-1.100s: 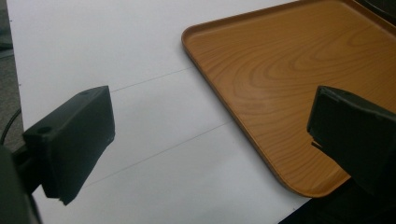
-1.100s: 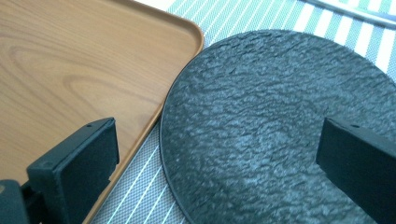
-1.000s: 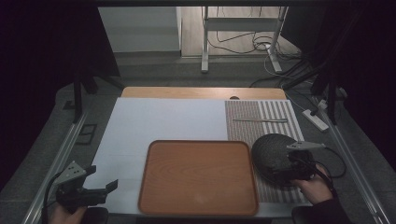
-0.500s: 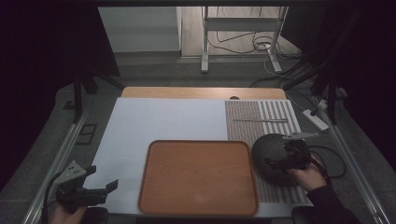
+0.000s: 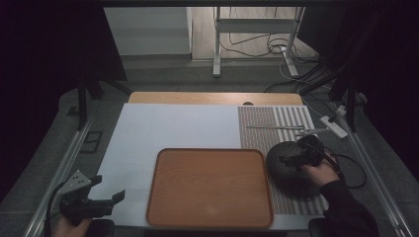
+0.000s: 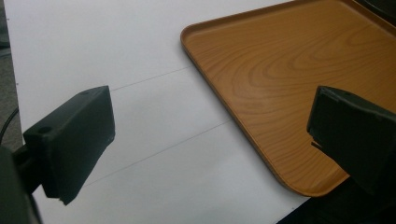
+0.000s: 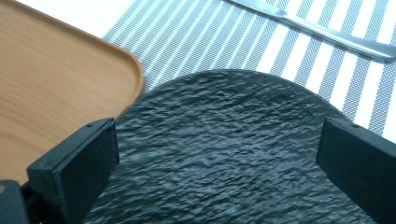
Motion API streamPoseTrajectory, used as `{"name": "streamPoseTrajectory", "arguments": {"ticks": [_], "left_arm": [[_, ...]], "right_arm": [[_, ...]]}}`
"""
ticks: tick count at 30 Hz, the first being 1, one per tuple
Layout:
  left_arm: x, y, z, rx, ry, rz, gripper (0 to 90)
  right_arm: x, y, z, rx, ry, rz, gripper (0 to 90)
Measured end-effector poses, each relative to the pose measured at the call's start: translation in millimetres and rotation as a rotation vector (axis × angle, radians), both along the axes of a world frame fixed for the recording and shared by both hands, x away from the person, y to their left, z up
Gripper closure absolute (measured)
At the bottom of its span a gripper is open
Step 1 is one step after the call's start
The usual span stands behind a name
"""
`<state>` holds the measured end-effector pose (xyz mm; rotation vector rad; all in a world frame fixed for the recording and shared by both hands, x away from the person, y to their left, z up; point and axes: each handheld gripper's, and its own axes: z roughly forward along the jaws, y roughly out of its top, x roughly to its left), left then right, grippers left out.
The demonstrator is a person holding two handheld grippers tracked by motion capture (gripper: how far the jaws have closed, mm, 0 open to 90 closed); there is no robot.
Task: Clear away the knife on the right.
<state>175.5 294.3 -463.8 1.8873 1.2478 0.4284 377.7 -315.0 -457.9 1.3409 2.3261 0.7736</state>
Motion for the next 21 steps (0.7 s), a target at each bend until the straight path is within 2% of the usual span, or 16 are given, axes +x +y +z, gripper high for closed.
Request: {"name": "streamPoseTrajectory", "arguments": {"ticks": [7, 13, 16, 21], "left_arm": [[0.1, 0.5, -0.1, -0.004, 0.001, 0.002, 2.0], [0.1, 0.7, -0.1, -0.006, 0.001, 0.003, 2.0], [0.1, 0.6, -0.1, -0.006, 0.001, 0.003, 2.0], [0.2, 0.7, -0.2, -0.007, 0.001, 0.003, 2.0]], "right_arm": [[25.2, -4.1, -0.9, -0.036, 0.002, -0.037, 0.0], [40.5, -6.0, 0.5, -0.035, -0.007, -0.051, 0.0], [52.3, -5.5, -1.6, -0.045, 0.000, -0.072, 0.1], [62.4, -4.9, -4.5, -0.052, 0.011, -0.084, 0.1]]}}
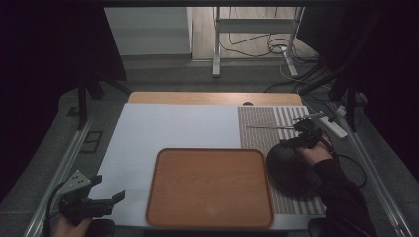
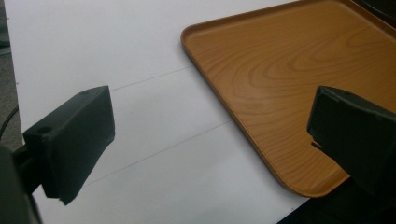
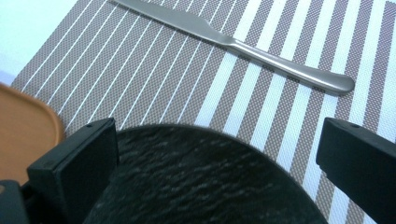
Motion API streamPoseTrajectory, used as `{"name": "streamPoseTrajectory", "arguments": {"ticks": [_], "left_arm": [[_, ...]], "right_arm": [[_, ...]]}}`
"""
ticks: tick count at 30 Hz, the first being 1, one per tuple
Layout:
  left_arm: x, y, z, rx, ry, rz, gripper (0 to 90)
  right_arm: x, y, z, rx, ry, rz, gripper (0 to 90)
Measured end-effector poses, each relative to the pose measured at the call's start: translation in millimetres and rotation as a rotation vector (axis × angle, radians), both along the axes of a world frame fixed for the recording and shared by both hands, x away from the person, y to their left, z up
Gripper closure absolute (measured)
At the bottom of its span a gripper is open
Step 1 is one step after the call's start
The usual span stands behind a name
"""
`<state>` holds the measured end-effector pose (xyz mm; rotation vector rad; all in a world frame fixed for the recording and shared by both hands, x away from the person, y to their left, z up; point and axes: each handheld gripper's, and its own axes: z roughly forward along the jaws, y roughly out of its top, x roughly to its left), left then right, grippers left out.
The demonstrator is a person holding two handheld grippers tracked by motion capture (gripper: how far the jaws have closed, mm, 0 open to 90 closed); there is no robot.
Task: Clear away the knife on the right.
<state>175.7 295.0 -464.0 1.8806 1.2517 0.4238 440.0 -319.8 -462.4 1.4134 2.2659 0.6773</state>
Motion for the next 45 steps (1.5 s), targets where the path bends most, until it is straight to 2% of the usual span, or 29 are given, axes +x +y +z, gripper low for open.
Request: {"name": "streamPoseTrajectory", "arguments": {"ticks": [7, 13, 18, 22, 23, 25, 27, 28, 31, 32, 33, 34, 35, 37, 40, 45], "left_arm": [[-0.1, 0.1, 0.0, -0.001, 0.000, -0.001, 1.9], [0.2, 0.3, -0.1, -0.001, 0.000, 0.000, 2.0], [0.3, 0.4, -0.1, -0.002, 0.001, 0.001, 2.0], [0.2, 0.3, -0.1, -0.002, 0.001, 0.000, 2.0], [0.3, 0.3, -0.1, -0.002, 0.001, 0.000, 2.0], [0.4, 0.4, -0.1, -0.002, 0.002, -0.001, 2.0], [0.4, 0.5, -0.1, -0.004, 0.002, -0.001, 1.9], [0.4, 0.5, -0.1, -0.004, 0.002, -0.001, 2.0], [0.5, 0.5, -0.1, -0.004, 0.003, -0.001, 2.0], [0.5, 0.5, -0.1, -0.003, 0.003, -0.001, 2.0], [0.5, 0.4, -0.1, -0.004, 0.004, 0.000, 2.0], [0.5, 0.4, -0.1, -0.004, 0.004, 0.000, 2.0], [0.5, 0.5, -0.2, -0.005, 0.004, 0.000, 2.0], [0.7, 0.6, -0.2, -0.005, 0.005, 0.000, 2.0], [0.7, 0.6, -0.3, -0.006, 0.005, 0.000, 2.0], [0.7, 0.7, -0.3, -0.005, 0.006, 0.000, 2.0]], "right_arm": [[15.8, -0.9, -5.5, 0.008, 0.025, -0.016, 0.1], [35.1, -4.1, -12.1, -0.028, 0.036, -0.041, 0.1], [44.5, -5.8, -16.7, -0.050, 0.042, -0.051, 0.6], [51.0, -8.2, -18.1, -0.075, 0.037, -0.062, 9.0], [53.0, -9.4, -17.8, -0.086, 0.037, -0.064, 15.7], [54.2, -10.0, -17.3, -0.091, 0.037, -0.066, 18.5], [58.4, -13.0, -15.7, -0.079, 0.038, -0.070, 30.4], [58.4, -13.0, -15.7, -0.079, 0.038, -0.070, 30.4], [62.8, -15.5, -14.9, -0.071, 0.045, -0.068, 41.1], [64.6, -16.2, -14.9, -0.076, 0.046, -0.074, 45.7], [68.2, -18.1, -14.8, -0.078, 0.052, -0.072, 54.0], [68.2, -18.1, -14.8, -0.078, 0.052, -0.072, 54.0], [70.1, -19.0, -14.7, -0.081, 0.050, -0.071, 60.3], [74.9, -21.2, -14.0, -0.065, 0.067, -0.067, 69.9], [81.4, -22.4, -13.4, -0.051, 0.073, -0.062, 88.7], [93.7, -23.3, -15.9, -0.041, 0.080, -0.079, 90.0]]}}
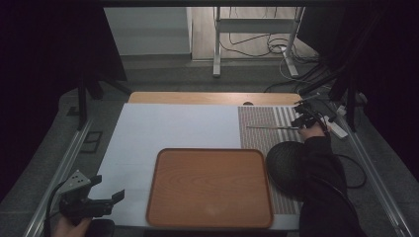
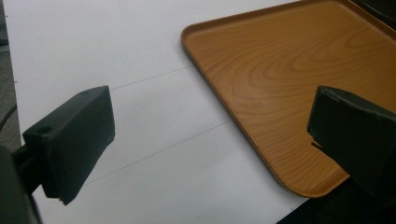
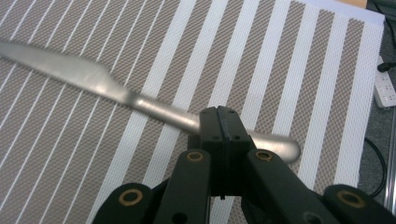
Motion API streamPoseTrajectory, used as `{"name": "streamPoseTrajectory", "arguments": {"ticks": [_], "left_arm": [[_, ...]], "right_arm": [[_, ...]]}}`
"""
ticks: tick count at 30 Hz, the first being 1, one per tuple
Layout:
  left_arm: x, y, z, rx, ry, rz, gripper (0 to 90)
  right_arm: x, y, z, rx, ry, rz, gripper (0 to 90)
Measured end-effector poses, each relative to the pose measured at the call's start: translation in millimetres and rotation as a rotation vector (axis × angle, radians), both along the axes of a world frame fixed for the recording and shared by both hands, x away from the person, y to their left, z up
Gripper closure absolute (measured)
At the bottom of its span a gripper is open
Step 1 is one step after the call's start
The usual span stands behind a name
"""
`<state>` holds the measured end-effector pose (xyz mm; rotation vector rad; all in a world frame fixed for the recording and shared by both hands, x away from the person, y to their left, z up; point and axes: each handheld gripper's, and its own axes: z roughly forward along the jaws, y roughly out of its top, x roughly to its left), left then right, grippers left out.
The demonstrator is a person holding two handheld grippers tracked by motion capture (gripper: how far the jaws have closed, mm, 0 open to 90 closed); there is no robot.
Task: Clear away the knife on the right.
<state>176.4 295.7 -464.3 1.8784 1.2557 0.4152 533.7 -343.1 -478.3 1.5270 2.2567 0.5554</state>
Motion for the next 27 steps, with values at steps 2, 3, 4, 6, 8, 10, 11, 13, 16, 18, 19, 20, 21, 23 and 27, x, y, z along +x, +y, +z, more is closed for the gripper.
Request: {"name": "streamPoseTrajectory", "arguments": {"ticks": [2, 3, 4, 6, 8, 10, 11, 13, 16, 18, 19, 20, 21, 23, 27], "left_arm": [[0.0, 0.0, 0.0, 0.000, 0.000, 0.000, 2.0], [0.1, 0.0, -0.1, 0.000, 0.001, 0.000, 2.0], [0.1, 0.0, -0.1, 0.000, 0.001, 0.000, 2.0], [0.1, 0.0, -0.1, 0.001, 0.001, 0.000, 2.0], [0.0, -0.1, -0.1, 0.002, 0.001, 0.000, 2.0], [-0.2, -0.3, 0.0, 0.004, -0.001, -0.001, 2.0], [-0.2, -0.3, 0.0, 0.004, -0.001, -0.001, 2.0], [-0.2, -0.2, 0.0, 0.003, -0.001, -0.001, 2.0], [-0.5, -0.5, 0.0, 0.005, -0.003, -0.002, 2.0], [-0.6, -0.7, 0.2, 0.007, -0.004, -0.003, 2.0], [-0.6, -0.7, 0.2, 0.008, -0.004, -0.004, 2.0], [-0.5, -0.8, 0.2, 0.008, -0.004, -0.004, 2.0], [-0.5, -0.8, 0.2, 0.008, -0.004, -0.004, 2.0], [-0.6, -1.1, 0.4, 0.010, -0.003, -0.004, 2.0], [-0.4, -1.5, 0.5, 0.012, -0.002, -0.003, 2.0]], "right_arm": [[4.9, -0.1, -3.5, 0.001, 0.004, -0.003, 90.0], [9.3, 0.8, -8.6, -0.019, 0.003, -0.004, 90.0], [9.3, 0.8, -8.6, -0.019, 0.003, -0.004, 90.0], [12.8, 0.3, -11.7, -0.026, -0.005, -0.002, 90.0], [15.3, -1.1, -13.2, -0.027, -0.006, -0.009, 90.0], [16.0, -4.6, -15.4, -0.038, 0.020, -0.020, 90.0], [16.0, -4.6, -15.4, -0.038, 0.020, -0.020, 90.0], [12.9, -8.6, -15.6, -0.058, 0.038, -0.002, 90.0], [10.6, -12.3, -14.0, -0.052, 0.068, -0.002, 90.0], [5.8, -18.9, -12.1, -0.036, 0.106, 0.003, 90.0], [4.0, -21.3, -11.5, -0.023, 0.121, 0.006, 90.0], [-1.9, -26.7, -10.4, 0.004, 0.156, 0.023, 90.0], [-1.9, -26.7, -10.4, 0.004, 0.156, 0.023, 90.0], [-6.7, -29.0, -9.6, 0.016, 0.183, 0.052, 90.0], [-16.7, -27.1, -7.9, 0.012, 0.256, 0.135, 90.0]]}}
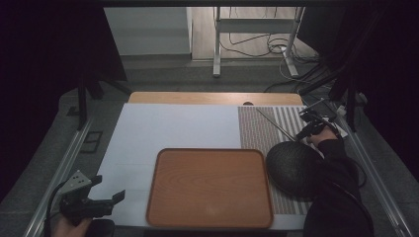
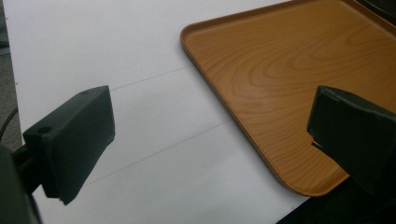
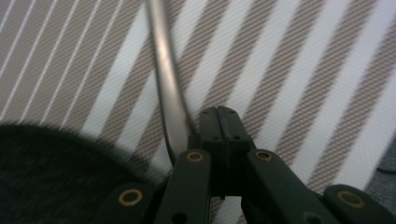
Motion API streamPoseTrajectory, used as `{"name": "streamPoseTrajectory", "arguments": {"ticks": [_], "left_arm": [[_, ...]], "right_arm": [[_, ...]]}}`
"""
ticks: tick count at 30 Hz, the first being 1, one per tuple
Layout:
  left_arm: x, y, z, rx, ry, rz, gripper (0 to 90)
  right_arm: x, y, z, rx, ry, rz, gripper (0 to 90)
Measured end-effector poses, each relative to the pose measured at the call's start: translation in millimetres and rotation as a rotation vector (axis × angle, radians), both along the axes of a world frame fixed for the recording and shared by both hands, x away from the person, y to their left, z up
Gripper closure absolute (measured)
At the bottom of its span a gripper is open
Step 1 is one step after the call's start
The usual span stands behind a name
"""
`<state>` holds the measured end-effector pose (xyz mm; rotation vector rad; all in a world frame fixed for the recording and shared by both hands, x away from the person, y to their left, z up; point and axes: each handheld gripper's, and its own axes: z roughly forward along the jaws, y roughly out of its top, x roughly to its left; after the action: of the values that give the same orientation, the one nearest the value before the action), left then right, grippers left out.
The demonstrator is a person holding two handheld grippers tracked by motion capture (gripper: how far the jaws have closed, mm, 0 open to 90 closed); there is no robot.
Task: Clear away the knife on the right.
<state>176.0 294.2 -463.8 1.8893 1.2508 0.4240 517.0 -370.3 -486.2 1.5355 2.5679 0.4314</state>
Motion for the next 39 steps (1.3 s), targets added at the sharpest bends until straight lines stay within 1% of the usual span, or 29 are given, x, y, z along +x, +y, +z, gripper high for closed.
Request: {"name": "streamPoseTrajectory", "arguments": {"ticks": [1, 3, 7, 8, 9, 11, 12, 13, 14, 15, 16, 17, 18, 20, 21, 22, 23, 24, 25, 26, 28, 30, 31, 32, 34, 35, 37, 38, 39], "left_arm": [[0.0, 0.0, 0.0, 0.000, 0.000, 0.000, 2.0], [0.0, 0.0, 0.0, 0.001, 0.000, 0.000, 2.0], [0.0, 0.1, 0.0, 0.000, 0.001, 0.001, 2.0], [0.0, 0.1, 0.0, 0.000, 0.001, 0.001, 2.0], [0.1, 0.1, 0.0, 0.000, 0.001, 0.001, 2.0], [0.3, -0.1, -0.1, 0.001, 0.002, 0.001, 2.0], [0.3, -0.2, -0.1, 0.001, 0.002, 0.001, 2.0], [0.3, -0.2, -0.1, 0.002, 0.002, 0.001, 2.0], [0.3, -0.2, -0.1, 0.002, 0.002, 0.001, 2.0], [0.2, -0.1, -0.1, 0.001, 0.002, 0.002, 2.0], [0.2, 0.0, -0.1, 0.001, 0.002, 0.002, 2.0], [0.2, 0.1, -0.2, 0.000, 0.002, 0.002, 2.0], [0.3, 0.0, -0.2, 0.000, 0.003, 0.002, 2.0], [0.4, -0.2, -0.2, 0.002, 0.003, 0.002, 2.0], [0.4, -0.2, -0.2, 0.002, 0.003, 0.002, 2.0], [0.4, -0.2, -0.2, 0.003, 0.003, 0.002, 2.0], [0.4, -0.2, -0.2, 0.002, 0.003, 0.002, 2.0], [0.4, -0.2, -0.2, 0.002, 0.004, 0.002, 2.0], [0.5, -0.2, -0.3, 0.002, 0.004, 0.002, 2.0], [0.5, -0.1, -0.3, 0.002, 0.004, 0.002, 2.0], [0.5, -0.2, -0.3, 0.003, 0.004, 0.002, 2.0], [0.5, -0.2, -0.3, 0.003, 0.004, 0.002, 2.0], [0.5, -0.2, -0.3, 0.003, 0.004, 0.002, 2.0], [0.5, -0.2, -0.3, 0.003, 0.004, 0.002, 2.0], [0.5, -0.3, -0.3, 0.003, 0.004, 0.002, 2.0], [0.5, -0.2, -0.3, 0.003, 0.004, 0.002, 2.0], [0.5, -0.1, -0.4, 0.003, 0.004, 0.002, 2.0], [0.5, 0.0, -0.4, 0.002, 0.004, 0.002, 2.0], [0.5, 0.1, -0.4, 0.002, 0.005, 0.002, 2.0]], "right_arm": [[0.0, 0.0, 0.0, 0.000, 0.000, 0.000, 90.0], [-2.5, 2.3, 0.2, 0.007, 0.025, 0.016, 90.0], [-3.1, 5.4, 0.8, -0.005, 0.033, 0.003, 90.0], [-1.9, 5.3, 3.9, 0.018, 0.015, -0.010, 85.0], [-1.9, 5.3, 3.9, 0.018, 0.015, -0.010, 85.0], [-0.4, 6.9, 9.8, 0.040, -0.024, -0.029, 71.0], [0.7, 8.8, 12.9, 0.057, -0.041, -0.034, 61.8], [1.7, 10.2, 14.8, 0.060, -0.047, -0.039, 54.5], [2.8, 12.6, 16.6, 0.066, -0.059, -0.045, 50.2], [3.9, 15.0, 17.9, 0.071, -0.066, -0.040, 45.3], [4.9, 17.9, 18.9, 0.070, -0.071, -0.034, 37.6], [7.2, 24.6, 18.3, 0.066, -0.072, -0.035, 25.3], [7.2, 24.6, 18.3, 0.066, -0.072, -0.035, 25.3], [9.5, 30.8, 16.6, 0.053, -0.068, -0.033, 10.9], [11.4, 37.7, 13.5, 0.027, -0.071, -0.030, 0.0], [12.5, 40.6, 12.1, 0.006, -0.086, -0.028, 0.0], [12.5, 40.6, 12.1, 0.006, -0.086, -0.028, 0.0], [13.6, 43.4, 10.6, -0.006, -0.089, -0.025, 0.0], [14.9, 45.6, 8.8, -0.007, -0.078, -0.020, 0.0], [17.7, 49.7, 4.6, -0.024, -0.071, -0.022, 0.0], [18.9, 51.5, 2.3, -0.025, -0.065, -0.016, 0.0], [21.4, 55.4, -2.7, -0.041, -0.063, -0.001, 0.1], [23.3, 58.1, -6.2, -0.053, -0.055, 0.012, 8.2], [23.3, 58.1, -6.2, -0.053, -0.055, 0.012, 8.2], [25.5, 58.3, -7.9, -0.030, -0.030, 0.022, 18.8], [26.6, 58.5, -8.7, -0.031, -0.021, 0.023, 21.7], [27.6, 59.5, -7.9, -0.077, -0.040, 0.034, 29.9], [28.2, 58.6, -5.6, -0.076, -0.039, 0.035, 46.4], [28.2, 58.6, -5.6, -0.076, -0.039, 0.035, 46.4]]}}
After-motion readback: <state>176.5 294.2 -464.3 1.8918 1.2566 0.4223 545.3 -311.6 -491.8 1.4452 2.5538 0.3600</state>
